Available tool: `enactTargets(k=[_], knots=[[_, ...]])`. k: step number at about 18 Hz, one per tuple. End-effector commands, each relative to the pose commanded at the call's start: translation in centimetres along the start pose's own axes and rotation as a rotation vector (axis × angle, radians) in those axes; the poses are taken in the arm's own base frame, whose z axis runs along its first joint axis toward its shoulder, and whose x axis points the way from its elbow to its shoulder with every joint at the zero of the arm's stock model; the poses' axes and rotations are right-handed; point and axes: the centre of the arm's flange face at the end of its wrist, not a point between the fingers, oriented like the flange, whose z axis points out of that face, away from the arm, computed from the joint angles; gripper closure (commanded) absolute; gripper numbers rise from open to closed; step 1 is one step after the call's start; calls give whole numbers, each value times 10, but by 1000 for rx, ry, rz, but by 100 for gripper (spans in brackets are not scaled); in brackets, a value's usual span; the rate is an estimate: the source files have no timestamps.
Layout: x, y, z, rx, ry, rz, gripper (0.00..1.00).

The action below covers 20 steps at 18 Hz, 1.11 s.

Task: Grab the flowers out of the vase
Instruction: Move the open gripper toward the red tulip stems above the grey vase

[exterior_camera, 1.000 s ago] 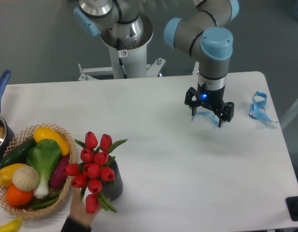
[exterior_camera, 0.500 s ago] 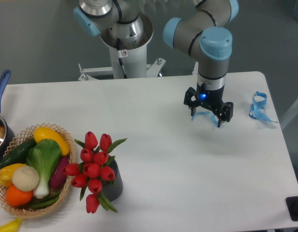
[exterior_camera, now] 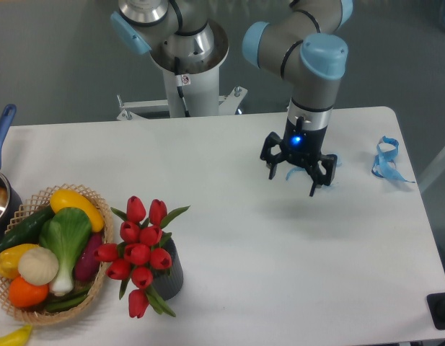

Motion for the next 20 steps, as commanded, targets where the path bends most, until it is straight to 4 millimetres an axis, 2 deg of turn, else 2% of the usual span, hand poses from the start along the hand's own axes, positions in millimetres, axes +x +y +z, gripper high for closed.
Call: enactTargets(k=[4, 6, 8, 13, 15, 16, 20], knots=[[12, -27, 9, 212, 102, 11, 0], [16, -33, 12, 285, 141, 10, 0], [25, -47, 18, 335, 177, 33, 0], [29, -73, 47, 505, 294, 57, 0], [31, -86, 61, 511, 322, 78, 0], [31, -91, 61, 513, 321, 89, 0], [34, -103, 79, 511, 349, 111, 0]])
